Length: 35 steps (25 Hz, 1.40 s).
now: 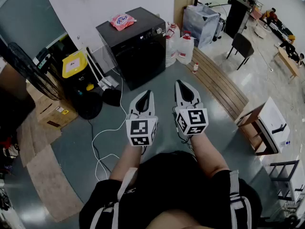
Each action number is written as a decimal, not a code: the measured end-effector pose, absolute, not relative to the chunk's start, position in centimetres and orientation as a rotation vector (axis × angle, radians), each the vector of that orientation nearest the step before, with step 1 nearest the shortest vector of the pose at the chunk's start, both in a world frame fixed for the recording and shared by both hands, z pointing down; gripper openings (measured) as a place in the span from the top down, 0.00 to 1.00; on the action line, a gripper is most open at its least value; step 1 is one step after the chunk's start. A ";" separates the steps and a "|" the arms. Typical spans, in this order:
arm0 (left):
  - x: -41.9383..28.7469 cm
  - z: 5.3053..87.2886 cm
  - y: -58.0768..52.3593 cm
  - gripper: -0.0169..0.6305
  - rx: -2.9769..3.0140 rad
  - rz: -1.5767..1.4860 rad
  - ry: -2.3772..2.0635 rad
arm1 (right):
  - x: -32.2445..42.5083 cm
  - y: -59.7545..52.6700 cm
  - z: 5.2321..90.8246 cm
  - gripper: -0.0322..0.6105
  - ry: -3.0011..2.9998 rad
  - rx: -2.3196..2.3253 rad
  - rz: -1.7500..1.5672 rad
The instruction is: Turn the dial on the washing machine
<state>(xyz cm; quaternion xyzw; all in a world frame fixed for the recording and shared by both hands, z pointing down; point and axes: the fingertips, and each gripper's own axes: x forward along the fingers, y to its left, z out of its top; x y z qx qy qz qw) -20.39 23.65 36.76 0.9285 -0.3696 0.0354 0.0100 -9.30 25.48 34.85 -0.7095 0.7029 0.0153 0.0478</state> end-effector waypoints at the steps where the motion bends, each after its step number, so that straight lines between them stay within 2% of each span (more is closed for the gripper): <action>1: -20.4 36.8 23.7 0.98 2.899 0.113 -1.152 | -9.5 25.6 34.7 0.94 2.148 -2.148 0.048; 18: -20.4 37.1 21.5 0.98 2.908 0.085 -1.135 | -9.6 24.1 35.1 0.94 2.135 -2.168 0.071; 26: -18.3 36.8 17.0 0.98 2.936 0.068 -1.192 | -6.0 20.7 35.0 0.94 2.130 -2.177 0.158; 35: -12.1 37.5 6.1 0.98 2.913 0.065 -1.253 | 0.7 9.6 35.1 0.94 2.142 -2.156 0.190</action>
